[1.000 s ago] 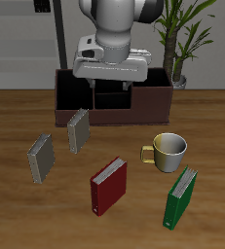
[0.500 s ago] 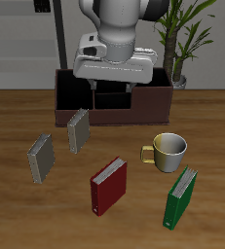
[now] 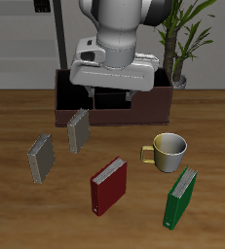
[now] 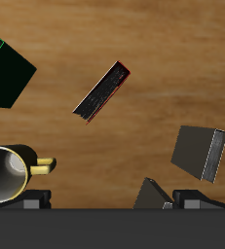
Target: Place the red book into the back desk caddy's right compartment
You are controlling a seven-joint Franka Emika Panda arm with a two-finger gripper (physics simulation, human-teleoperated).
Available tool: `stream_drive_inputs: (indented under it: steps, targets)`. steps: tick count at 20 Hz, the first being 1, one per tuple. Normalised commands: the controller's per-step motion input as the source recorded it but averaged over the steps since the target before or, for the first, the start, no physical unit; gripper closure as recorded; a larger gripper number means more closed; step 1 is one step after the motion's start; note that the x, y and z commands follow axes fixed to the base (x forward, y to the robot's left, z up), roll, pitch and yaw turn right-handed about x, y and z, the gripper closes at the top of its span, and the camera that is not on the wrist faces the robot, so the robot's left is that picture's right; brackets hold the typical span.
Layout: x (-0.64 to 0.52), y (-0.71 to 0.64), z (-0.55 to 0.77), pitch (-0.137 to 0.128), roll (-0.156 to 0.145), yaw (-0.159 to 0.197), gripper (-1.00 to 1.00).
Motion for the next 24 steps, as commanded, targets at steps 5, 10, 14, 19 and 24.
stream_drive_inputs:
  steps: [5,10,14,19,24]
  targets:
    - [0.41,-0.03,-0.12,-0.026,0.013,-0.052,-1.0]
    - [0.28,0.1,-0.17,-0.009,0.047,-0.034,-1.0]
    - [0.34,0.05,-0.28,0.009,0.041,-0.025,-1.0]
    - [0.18,-0.02,-0.14,-0.002,0.01,0.002,-1.0]
    - [0.24,-0.06,-0.26,-0.037,-0.012,-0.053,-1.0]
